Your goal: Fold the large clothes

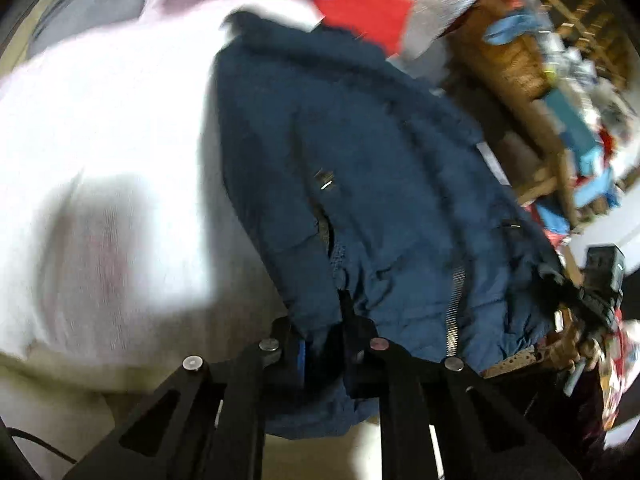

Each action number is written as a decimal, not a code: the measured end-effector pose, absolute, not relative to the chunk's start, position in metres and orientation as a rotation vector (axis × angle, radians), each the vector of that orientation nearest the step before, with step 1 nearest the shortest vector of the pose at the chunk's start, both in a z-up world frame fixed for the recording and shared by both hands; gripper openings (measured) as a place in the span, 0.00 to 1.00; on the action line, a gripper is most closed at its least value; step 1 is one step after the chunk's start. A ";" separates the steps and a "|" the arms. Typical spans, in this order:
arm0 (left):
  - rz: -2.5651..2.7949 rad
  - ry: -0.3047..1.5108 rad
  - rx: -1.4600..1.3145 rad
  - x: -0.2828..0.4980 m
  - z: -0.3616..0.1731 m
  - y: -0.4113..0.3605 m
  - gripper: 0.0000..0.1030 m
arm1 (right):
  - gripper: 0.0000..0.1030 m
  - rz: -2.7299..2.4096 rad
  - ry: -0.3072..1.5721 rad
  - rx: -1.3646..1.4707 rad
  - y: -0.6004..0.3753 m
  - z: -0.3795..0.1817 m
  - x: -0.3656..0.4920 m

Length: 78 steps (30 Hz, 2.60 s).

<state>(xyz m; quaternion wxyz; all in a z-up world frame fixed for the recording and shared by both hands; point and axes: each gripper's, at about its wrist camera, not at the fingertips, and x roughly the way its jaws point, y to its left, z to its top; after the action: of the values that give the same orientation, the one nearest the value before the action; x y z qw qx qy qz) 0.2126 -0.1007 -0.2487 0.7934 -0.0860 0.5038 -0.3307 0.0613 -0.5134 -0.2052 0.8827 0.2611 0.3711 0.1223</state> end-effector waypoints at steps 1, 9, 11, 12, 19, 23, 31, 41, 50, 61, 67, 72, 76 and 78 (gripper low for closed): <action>-0.741 1.051 -0.205 0.211 -0.240 -0.100 0.12 | 0.11 0.253 0.730 0.553 -0.515 -0.196 0.059; -0.814 0.922 -0.435 0.270 -0.182 -0.082 0.10 | 0.10 0.276 0.495 0.658 -0.528 -0.146 0.082; -0.813 0.892 -0.456 0.294 -0.173 -0.086 0.10 | 0.10 0.258 0.450 0.682 -0.537 -0.134 0.099; -0.809 0.879 -0.463 0.305 -0.168 -0.090 0.10 | 0.10 0.243 0.427 0.697 -0.540 -0.129 0.111; -0.742 0.868 -0.561 0.410 -0.162 -0.106 0.09 | 0.10 0.100 0.345 0.781 -0.590 -0.113 0.211; -0.692 0.908 -0.574 0.473 -0.174 -0.125 0.09 | 0.09 0.015 0.333 0.863 -0.624 -0.128 0.269; -0.629 0.996 -0.520 0.563 -0.193 -0.164 0.09 | 0.09 -0.077 0.391 0.879 -0.656 -0.149 0.367; -0.610 1.153 -0.722 0.629 -0.246 -0.173 0.24 | 0.14 -0.074 0.579 1.331 -0.722 -0.231 0.440; -0.592 0.801 -1.056 0.564 -0.204 -0.098 0.88 | 0.90 0.185 0.335 1.455 -0.734 -0.210 0.380; -0.337 0.851 -0.857 0.425 -0.235 -0.107 0.88 | 0.98 0.125 0.461 1.213 -0.666 -0.170 0.272; -0.256 0.949 -0.831 0.426 -0.258 -0.111 0.88 | 0.97 -0.026 0.534 1.271 -0.646 -0.221 0.228; -0.199 1.010 -0.795 0.439 -0.270 -0.117 0.88 | 0.97 -0.052 0.496 1.291 -0.652 -0.234 0.229; -0.185 1.026 -0.786 0.441 -0.267 -0.119 0.88 | 0.93 -0.065 0.500 1.281 -0.651 -0.229 0.239; -0.186 1.005 -0.727 0.442 -0.257 -0.125 0.88 | 0.88 -0.020 0.493 1.217 -0.646 -0.208 0.246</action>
<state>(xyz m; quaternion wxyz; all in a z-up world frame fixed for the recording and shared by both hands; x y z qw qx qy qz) 0.4419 -0.1249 -0.2572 0.8097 -0.3403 0.4701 -0.0872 0.2462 -0.6461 -0.2081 0.7921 0.5658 0.2290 -0.0092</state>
